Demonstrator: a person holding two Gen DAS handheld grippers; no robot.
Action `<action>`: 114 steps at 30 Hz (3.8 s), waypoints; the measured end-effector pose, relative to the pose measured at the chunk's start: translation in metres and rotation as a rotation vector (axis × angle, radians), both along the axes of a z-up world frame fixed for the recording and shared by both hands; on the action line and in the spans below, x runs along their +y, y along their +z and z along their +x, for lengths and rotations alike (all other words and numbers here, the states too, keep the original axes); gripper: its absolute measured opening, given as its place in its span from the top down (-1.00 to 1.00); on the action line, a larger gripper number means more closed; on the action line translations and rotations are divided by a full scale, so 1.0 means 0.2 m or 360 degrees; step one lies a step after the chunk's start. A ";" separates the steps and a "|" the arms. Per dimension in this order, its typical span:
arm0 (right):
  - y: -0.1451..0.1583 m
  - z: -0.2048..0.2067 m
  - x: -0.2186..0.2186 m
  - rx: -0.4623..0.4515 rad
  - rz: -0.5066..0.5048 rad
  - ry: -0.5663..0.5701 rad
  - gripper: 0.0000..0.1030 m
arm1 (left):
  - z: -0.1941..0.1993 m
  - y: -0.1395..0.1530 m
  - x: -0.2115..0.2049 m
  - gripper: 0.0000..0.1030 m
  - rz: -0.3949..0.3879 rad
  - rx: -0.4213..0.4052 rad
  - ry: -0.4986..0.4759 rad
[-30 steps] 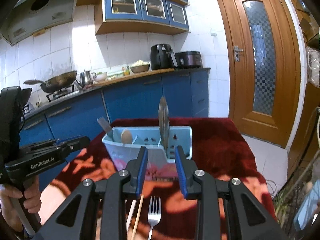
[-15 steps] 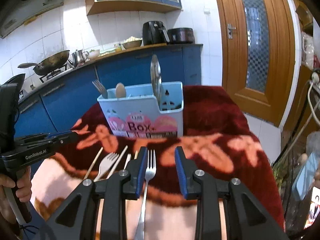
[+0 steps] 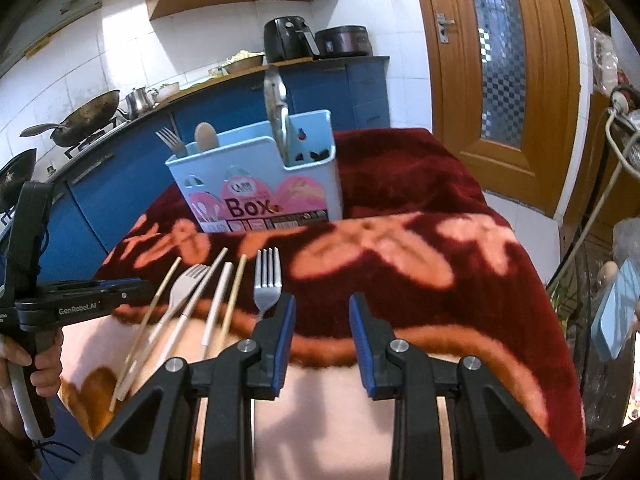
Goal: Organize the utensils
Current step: 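Move both tools back over the remaining utensils, then grasp a wooden chopstick with the left tool while the right tool grasps a silver fork, then lift the chopstick with the left tool while the right tool lifts the fork toward the caddy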
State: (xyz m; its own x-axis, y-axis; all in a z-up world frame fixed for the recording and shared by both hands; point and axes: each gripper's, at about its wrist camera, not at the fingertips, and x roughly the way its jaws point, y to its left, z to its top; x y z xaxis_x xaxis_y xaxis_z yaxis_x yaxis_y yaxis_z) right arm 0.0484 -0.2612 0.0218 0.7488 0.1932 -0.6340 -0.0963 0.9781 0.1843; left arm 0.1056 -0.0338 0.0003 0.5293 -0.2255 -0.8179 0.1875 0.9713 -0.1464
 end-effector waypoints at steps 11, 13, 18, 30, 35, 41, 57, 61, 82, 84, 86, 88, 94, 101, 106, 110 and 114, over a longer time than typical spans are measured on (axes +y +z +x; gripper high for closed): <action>-0.06 0.01 -0.06 0.0049 0.0028 -0.0010 0.40 | 0.12 -0.06 -0.02 0.64 0.0028 0.0202 -0.0058; -0.06 0.02 -0.06 0.0057 0.0031 -0.0006 0.40 | 0.14 -0.06 -0.03 0.64 0.0035 0.0236 -0.0069; -0.07 0.04 -0.05 0.0087 0.0011 0.0020 0.40 | 0.16 -0.06 -0.05 0.68 0.0071 0.0289 -0.0105; -0.04 0.11 0.07 0.0282 -0.0077 0.0186 0.40 | 0.14 -0.05 0.04 0.92 -0.0056 0.0273 -0.0064; -0.04 0.15 0.14 0.0391 -0.0108 0.0279 0.40 | 0.11 -0.03 0.09 0.92 -0.0113 0.0213 -0.0055; -0.05 0.22 0.21 0.0509 -0.0122 0.0349 0.40 | 0.09 0.02 0.15 0.92 -0.0192 0.0176 -0.0048; -0.12 0.43 0.31 0.0908 -0.0215 0.0480 0.60 | 0.05 0.15 0.13 0.92 -0.0265 -0.0054 -0.0069; -0.13 0.44 0.29 0.0909 -0.0185 0.0455 0.75 | 0.05 0.18 0.13 0.92 -0.0256 -0.0134 -0.0071; 0.19 0.26 0.11 0.0106 0.0179 0.0176 0.90 | 0.05 0.42 0.09 0.92 -0.0304 -0.0574 -0.0007; 0.23 0.28 0.12 0.0047 0.0202 0.0163 0.90 | 0.08 0.46 0.09 0.92 -0.0310 -0.0631 0.0017; 0.26 0.29 0.11 -0.0017 0.0211 0.0149 0.90 | 0.11 0.51 0.09 0.92 -0.0325 -0.0699 0.0051; 0.30 0.31 0.11 -0.0074 0.0201 0.0129 0.90 | 0.14 0.54 0.09 0.92 -0.0337 -0.0745 0.0079; 0.36 0.39 0.07 -0.0241 0.0214 0.0088 0.90 | 0.25 0.61 0.09 0.92 -0.0378 -0.0836 0.0174; 0.43 0.50 0.06 -0.0416 0.0207 0.0052 0.90 | 0.38 0.67 0.08 0.92 -0.0411 -0.0925 0.0240; 0.46 0.59 0.07 -0.0513 0.0195 0.0031 0.90 | 0.45 0.72 0.05 0.92 -0.0377 -0.1078 0.0282; 0.47 0.68 0.06 -0.0571 0.0206 0.0020 0.90 | 0.51 0.72 0.03 0.92 -0.0377 -0.1159 0.0329; 0.45 0.74 0.06 -0.0648 0.0204 0.0016 0.90 | 0.56 0.67 0.00 0.92 -0.0317 -0.1250 0.0383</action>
State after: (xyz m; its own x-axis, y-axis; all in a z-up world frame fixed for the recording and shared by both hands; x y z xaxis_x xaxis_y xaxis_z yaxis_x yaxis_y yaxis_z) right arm 0.1963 -0.2487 0.1125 0.9307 0.2598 -0.2575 -0.1959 0.9485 0.2490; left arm 0.2186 -0.0342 0.1340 0.9796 -0.1349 -0.1490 0.0979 0.9677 -0.2324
